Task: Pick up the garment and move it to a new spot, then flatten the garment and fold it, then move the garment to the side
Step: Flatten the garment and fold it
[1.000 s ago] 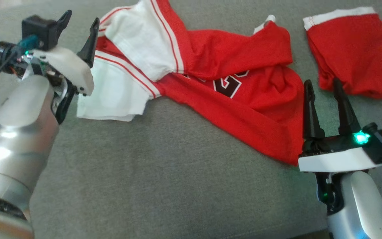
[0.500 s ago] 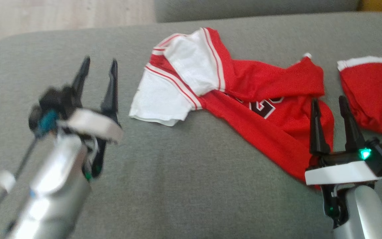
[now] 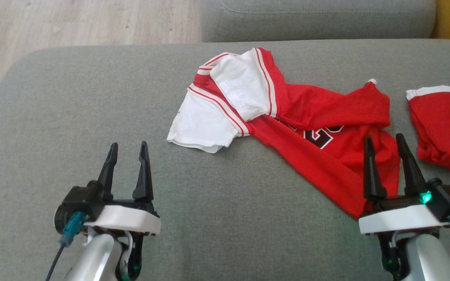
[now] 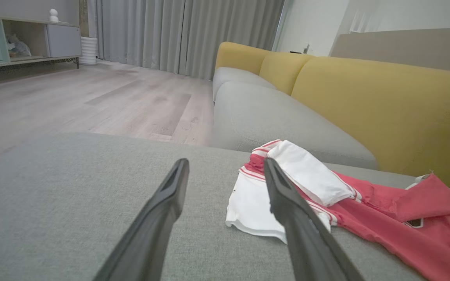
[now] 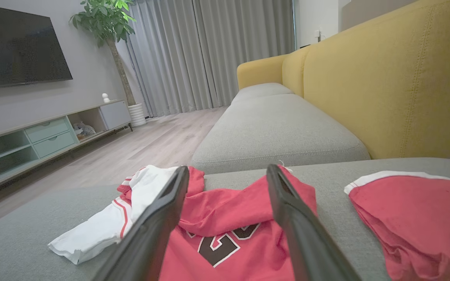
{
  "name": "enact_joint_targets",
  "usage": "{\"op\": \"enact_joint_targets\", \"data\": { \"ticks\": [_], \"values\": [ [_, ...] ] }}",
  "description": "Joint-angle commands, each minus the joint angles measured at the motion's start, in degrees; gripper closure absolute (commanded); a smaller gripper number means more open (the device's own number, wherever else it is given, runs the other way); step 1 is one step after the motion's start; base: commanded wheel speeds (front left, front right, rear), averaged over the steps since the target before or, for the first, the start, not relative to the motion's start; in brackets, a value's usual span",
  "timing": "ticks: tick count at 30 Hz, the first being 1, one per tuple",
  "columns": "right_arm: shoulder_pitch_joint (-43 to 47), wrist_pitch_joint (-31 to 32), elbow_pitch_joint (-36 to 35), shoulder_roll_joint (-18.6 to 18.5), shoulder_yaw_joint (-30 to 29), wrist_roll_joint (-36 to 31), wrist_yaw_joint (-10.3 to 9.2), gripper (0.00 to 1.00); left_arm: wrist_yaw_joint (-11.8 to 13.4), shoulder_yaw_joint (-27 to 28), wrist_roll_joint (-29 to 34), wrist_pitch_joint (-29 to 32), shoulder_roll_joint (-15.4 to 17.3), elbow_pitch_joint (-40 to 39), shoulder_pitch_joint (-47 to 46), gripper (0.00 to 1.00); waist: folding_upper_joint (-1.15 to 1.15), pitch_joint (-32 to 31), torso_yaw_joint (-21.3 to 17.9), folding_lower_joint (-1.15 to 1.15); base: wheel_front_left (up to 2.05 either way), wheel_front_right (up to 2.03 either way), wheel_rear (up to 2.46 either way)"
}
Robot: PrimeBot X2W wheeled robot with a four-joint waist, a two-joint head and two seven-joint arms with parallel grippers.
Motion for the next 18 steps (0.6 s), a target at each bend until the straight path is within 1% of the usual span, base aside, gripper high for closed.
{"op": "enact_joint_targets", "data": {
  "ticks": [1, 5, 14, 18],
  "values": [
    [-1.73, -0.61, -1.72, -0.22, 1.57, 0.26, 0.11, 0.00, -0.76, 3.15, 1.42, -0.55, 0.17, -1.94, -2.13, 0.00, 0.00, 0.82, -0.74, 0.00, 0.00, 0.00, 0.00],
    [-2.30, -0.61, -2.15, -0.22, 1.75, 0.12, 0.11, 0.00, -1.95, 3.01, 2.32, -0.47, 0.18, 0.30, -4.00, 0.00, 0.00, 2.59, -1.83, 0.00, 0.00, 0.00, 0.00],
    [-3.79, -0.61, -2.31, -0.22, 2.41, 0.29, 0.11, 0.00, -5.74, 0.96, 2.02, 6.31, 1.49, 10.83, -13.10, 0.00, 0.00, 7.52, -5.51, 0.00, 0.00, 0.00, 0.00],
    [-4.32, -0.61, -2.36, -0.22, 2.65, 0.31, 0.11, 0.00, -6.53, 0.31, 2.44, 8.09, 2.01, 14.88, -16.22, 0.00, 0.00, 8.81, -6.77, 0.00, 0.00, 0.00, 0.00]
  ]
}}
